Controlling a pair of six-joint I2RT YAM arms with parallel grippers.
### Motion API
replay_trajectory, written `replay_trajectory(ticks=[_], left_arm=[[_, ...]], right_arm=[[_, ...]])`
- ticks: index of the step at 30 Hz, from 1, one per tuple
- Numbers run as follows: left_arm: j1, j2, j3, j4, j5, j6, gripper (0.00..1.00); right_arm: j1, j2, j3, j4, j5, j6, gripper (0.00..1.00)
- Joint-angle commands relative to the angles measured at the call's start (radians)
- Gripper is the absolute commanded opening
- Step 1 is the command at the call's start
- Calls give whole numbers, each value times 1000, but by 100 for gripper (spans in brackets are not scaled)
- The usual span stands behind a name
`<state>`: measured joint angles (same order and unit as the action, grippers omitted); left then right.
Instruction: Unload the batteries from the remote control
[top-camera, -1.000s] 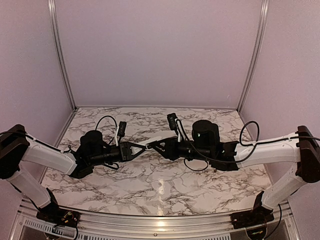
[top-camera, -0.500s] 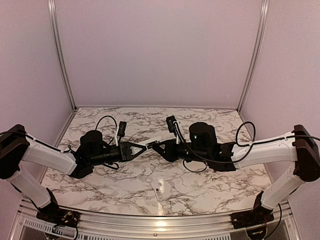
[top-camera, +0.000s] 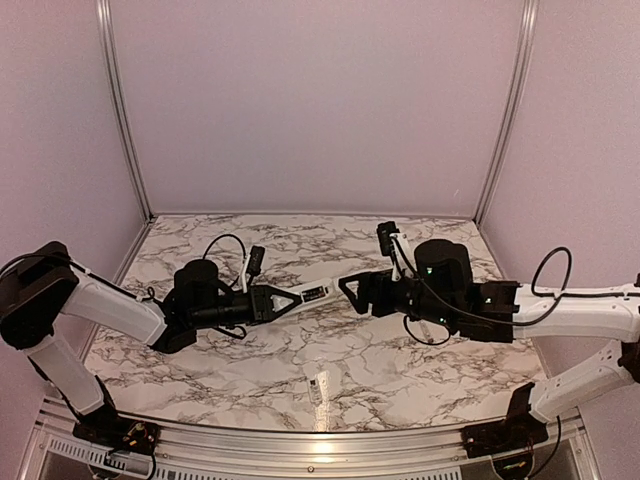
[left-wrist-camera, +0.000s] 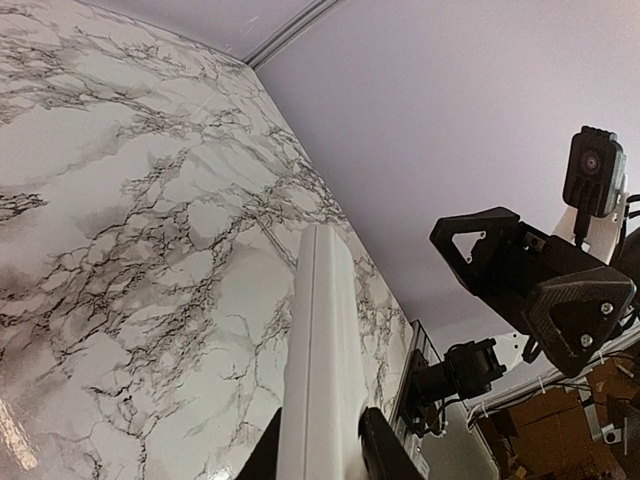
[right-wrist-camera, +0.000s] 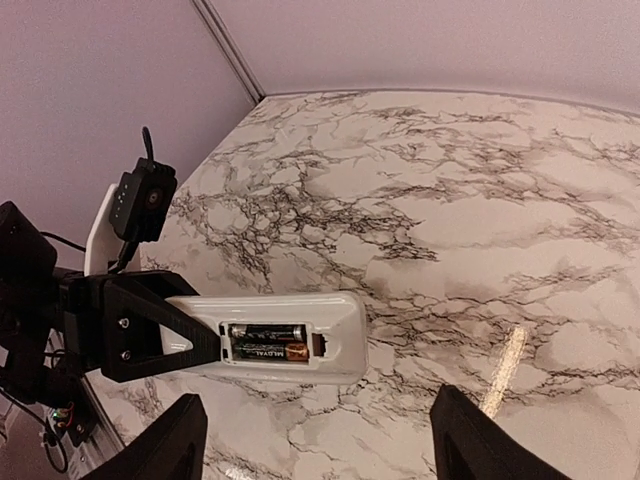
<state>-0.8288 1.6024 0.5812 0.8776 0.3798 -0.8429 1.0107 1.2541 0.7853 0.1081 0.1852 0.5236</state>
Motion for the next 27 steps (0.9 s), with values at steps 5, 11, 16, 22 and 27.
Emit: replay_trajectory(ticks=[5, 11, 16, 22, 27], left_arm=[[-21, 151, 83, 40, 64, -81, 0], [-34, 265, 149, 66, 113, -134, 0], [-48, 319, 214, -17, 140, -113, 2], [-50, 357, 251, -86, 130, -92, 5], [-56, 394, 284, -116, 122, -82, 7]], right_arm=[[2, -116, -39, -274, 235, 36, 86], [2, -136, -60, -305, 272, 52, 92], [0, -124, -64, -325, 296, 63, 95], [-2, -107, -63, -343, 307, 76, 97], [-6, -95, -63, -338, 312, 76, 98]])
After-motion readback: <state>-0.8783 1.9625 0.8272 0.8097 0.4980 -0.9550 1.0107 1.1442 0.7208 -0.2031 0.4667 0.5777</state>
